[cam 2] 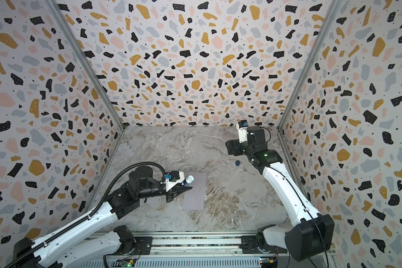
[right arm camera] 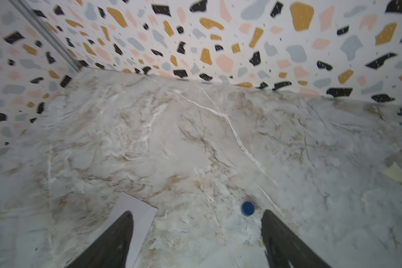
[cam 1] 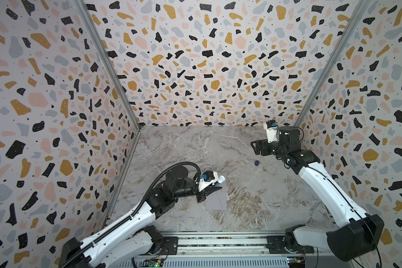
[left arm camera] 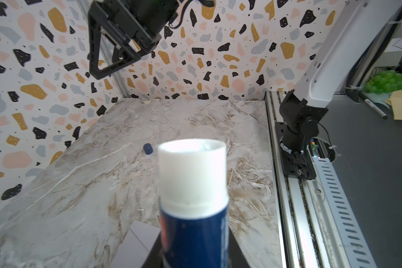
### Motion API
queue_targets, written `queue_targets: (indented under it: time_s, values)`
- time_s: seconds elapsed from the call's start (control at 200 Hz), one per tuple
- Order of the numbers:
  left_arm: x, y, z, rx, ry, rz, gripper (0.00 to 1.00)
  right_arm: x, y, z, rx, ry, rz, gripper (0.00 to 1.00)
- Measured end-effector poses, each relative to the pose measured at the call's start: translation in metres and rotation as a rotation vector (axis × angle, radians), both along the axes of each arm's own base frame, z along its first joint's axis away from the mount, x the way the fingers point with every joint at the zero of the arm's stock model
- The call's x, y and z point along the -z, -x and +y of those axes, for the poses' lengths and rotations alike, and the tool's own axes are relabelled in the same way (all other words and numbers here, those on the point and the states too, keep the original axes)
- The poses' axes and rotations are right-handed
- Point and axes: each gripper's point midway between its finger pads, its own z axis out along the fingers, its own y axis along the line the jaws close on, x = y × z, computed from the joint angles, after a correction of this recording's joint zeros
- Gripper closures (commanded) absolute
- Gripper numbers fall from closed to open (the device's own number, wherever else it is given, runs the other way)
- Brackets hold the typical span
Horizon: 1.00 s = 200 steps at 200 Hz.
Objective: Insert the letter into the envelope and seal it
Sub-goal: 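Release the base and move the right gripper over the dark-blue cap, then lower the right gripper and close it on the dark-blue cap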
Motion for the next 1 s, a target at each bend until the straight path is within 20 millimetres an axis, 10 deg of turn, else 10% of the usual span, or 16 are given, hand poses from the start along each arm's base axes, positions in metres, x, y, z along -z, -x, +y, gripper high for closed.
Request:
queue_targets:
  time_s: [0.606, 1.001]
  values:
    - [0.025, 0.003, -0.001, 0.025, -0.072, 0.062, 0.99, 0.150, -0.040, -0.050, 0.177, 0.225, 0.365, 0.20]
    - [0.030, 0.001, -0.002, 0.021, -0.085, 0.074, 0.97, 0.176, -0.051, -0.047, 0.188, 0.306, 0.414, 0.30]
